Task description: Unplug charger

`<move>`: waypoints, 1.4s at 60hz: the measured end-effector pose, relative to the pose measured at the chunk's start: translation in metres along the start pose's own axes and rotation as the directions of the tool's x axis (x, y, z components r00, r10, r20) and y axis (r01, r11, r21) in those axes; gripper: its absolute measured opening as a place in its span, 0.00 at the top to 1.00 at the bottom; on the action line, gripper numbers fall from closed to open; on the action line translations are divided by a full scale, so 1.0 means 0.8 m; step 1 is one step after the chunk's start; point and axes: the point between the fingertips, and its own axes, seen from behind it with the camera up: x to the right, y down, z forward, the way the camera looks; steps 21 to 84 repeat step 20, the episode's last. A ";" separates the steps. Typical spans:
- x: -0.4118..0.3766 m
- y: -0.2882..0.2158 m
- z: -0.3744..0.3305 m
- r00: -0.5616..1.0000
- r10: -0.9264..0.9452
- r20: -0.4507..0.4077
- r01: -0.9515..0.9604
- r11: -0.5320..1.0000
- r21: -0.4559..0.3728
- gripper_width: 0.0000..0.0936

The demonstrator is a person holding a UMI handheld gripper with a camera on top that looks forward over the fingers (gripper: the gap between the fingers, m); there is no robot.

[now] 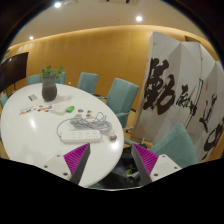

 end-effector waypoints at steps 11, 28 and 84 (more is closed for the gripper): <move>-0.022 0.012 -0.072 1.000 0.007 -0.003 -0.007 1.000 0.010 0.07; -0.035 0.010 -0.100 1.000 0.006 -0.001 -0.006 1.000 0.027 0.07; -0.035 0.010 -0.100 1.000 0.006 -0.001 -0.006 1.000 0.027 0.07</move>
